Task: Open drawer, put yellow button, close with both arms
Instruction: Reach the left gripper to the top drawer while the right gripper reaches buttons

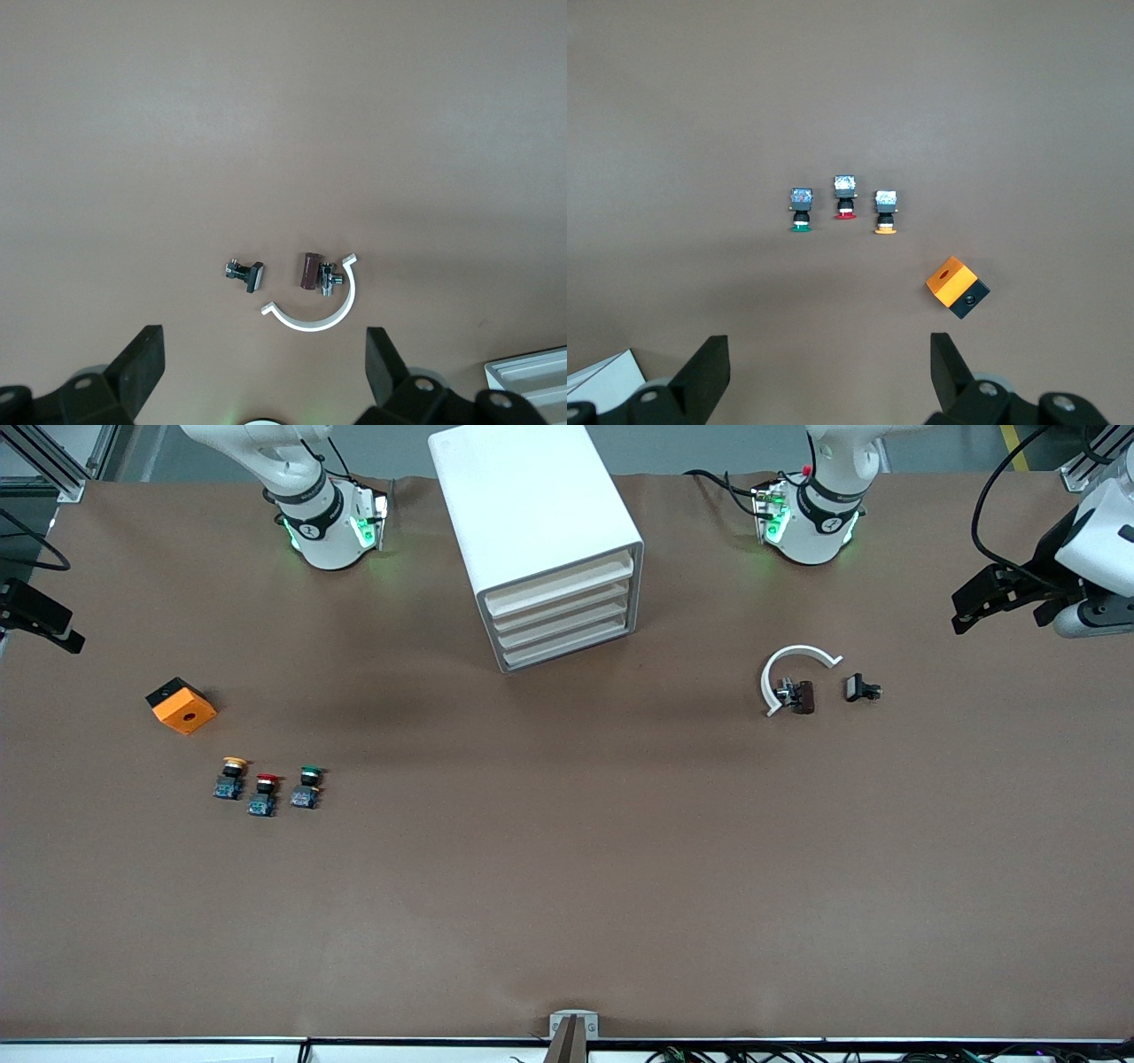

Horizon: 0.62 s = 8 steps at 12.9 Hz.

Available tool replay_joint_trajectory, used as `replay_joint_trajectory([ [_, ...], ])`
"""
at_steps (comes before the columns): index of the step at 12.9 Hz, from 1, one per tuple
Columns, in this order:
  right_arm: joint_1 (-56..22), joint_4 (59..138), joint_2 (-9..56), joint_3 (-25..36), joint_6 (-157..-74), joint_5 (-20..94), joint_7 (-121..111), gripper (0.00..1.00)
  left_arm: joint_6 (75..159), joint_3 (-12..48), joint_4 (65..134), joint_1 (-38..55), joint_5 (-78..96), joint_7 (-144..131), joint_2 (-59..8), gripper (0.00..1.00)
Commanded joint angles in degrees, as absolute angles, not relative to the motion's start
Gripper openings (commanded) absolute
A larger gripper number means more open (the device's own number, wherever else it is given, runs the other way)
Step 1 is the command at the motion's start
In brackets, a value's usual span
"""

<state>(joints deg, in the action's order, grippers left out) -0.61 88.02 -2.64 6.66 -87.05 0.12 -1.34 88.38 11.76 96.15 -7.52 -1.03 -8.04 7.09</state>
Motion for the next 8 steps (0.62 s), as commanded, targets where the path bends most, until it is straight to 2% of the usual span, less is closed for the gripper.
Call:
replay_joint_trajectory([
  [1,0.26,86.75,-2.11,6.33,-86.22,1.32,-1.05,1.0,87.98,12.04,94.31,-7.65,-1.23,-8.17,5.98,1.0],
  [4,0.26,86.75,-2.11,6.33,-86.22,1.23,-1.05,1.0,87.98,11.95,93.25,-7.65,-1.41,-8.61,3.17,1.0],
  [8,0.26,86.75,-2.11,6.33,-86.31,1.23,-1.05,1.0,88.59,11.43,92.9,-9.14,-2.64,-7.74,-5.17,1.0],
])
